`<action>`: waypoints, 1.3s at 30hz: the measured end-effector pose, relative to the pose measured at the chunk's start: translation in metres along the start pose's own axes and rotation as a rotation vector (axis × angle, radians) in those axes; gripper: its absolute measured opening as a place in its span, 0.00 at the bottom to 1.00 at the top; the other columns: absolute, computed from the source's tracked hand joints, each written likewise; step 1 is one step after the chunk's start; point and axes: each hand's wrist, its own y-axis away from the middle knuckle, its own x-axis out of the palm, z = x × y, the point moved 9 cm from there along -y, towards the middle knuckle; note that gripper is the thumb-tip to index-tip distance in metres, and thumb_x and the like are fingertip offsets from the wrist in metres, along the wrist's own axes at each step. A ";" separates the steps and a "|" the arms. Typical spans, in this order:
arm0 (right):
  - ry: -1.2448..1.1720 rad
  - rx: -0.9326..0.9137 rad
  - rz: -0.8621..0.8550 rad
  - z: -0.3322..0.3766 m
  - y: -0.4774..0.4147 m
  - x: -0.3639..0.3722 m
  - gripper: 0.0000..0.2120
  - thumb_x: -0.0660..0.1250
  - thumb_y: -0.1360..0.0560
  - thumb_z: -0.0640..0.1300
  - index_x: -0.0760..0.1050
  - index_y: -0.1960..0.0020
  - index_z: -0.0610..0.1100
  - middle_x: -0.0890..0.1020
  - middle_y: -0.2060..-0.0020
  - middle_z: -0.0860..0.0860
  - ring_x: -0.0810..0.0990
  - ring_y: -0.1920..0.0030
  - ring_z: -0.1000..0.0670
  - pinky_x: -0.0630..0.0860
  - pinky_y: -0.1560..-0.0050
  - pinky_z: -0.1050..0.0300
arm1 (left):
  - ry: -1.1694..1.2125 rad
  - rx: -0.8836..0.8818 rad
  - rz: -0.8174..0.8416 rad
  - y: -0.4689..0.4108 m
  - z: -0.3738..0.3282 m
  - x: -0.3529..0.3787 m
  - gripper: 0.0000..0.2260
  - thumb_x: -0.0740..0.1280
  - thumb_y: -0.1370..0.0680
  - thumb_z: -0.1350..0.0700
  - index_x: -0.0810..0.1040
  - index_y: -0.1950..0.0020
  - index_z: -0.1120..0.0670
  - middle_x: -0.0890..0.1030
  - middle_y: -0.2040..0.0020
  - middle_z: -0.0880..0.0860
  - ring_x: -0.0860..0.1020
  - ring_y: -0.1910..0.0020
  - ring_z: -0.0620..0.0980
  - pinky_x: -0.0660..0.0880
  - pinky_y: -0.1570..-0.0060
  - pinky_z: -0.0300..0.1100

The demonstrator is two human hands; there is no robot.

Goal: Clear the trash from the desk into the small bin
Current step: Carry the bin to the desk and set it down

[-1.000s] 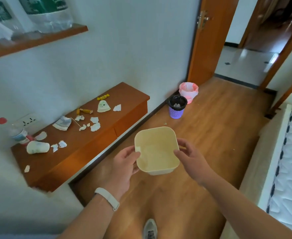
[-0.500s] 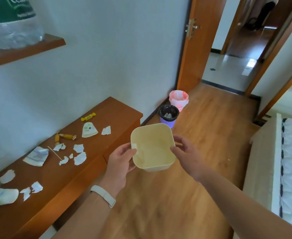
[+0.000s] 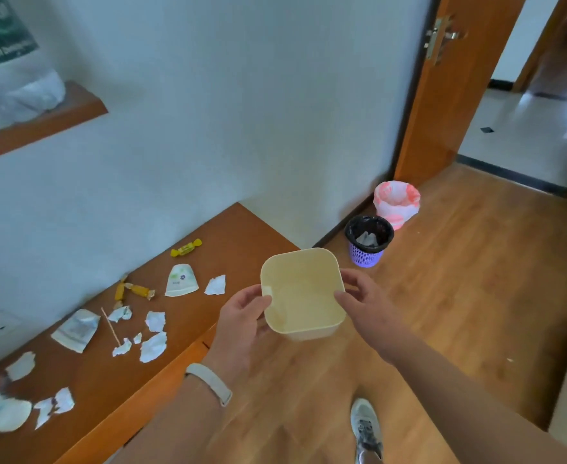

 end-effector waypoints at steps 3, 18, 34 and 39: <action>-0.026 0.018 0.051 0.008 -0.039 -0.015 0.15 0.65 0.24 0.41 0.74 0.40 0.55 0.80 0.44 0.61 0.80 0.46 0.60 0.77 0.47 0.59 | -0.003 0.002 -0.064 -0.020 -0.017 0.021 0.10 0.67 0.23 0.61 0.80 0.42 0.54 0.85 0.50 0.54 0.84 0.52 0.52 0.81 0.50 0.53; 0.028 0.002 0.391 0.037 -0.205 0.000 0.16 0.65 0.24 0.44 0.72 0.40 0.58 0.80 0.45 0.60 0.79 0.47 0.60 0.79 0.46 0.54 | 0.155 -0.005 -0.399 -0.099 -0.070 0.043 0.09 0.67 0.22 0.60 0.80 0.44 0.52 0.86 0.52 0.53 0.84 0.51 0.53 0.82 0.53 0.50; 0.212 0.010 0.431 0.061 -0.330 0.082 0.14 0.64 0.22 0.45 0.69 0.40 0.59 0.75 0.42 0.60 0.76 0.43 0.56 0.77 0.52 0.62 | 0.243 0.015 -0.398 -0.230 -0.096 -0.007 0.08 0.67 0.22 0.59 0.80 0.43 0.52 0.85 0.51 0.54 0.84 0.50 0.55 0.82 0.54 0.49; 0.249 0.051 0.433 0.058 -0.369 0.122 0.15 0.64 0.22 0.44 0.69 0.38 0.56 0.75 0.42 0.59 0.75 0.42 0.56 0.75 0.54 0.64 | 0.291 -0.015 -0.396 -0.275 -0.096 -0.039 0.09 0.68 0.23 0.60 0.80 0.43 0.53 0.86 0.52 0.55 0.84 0.51 0.55 0.81 0.52 0.51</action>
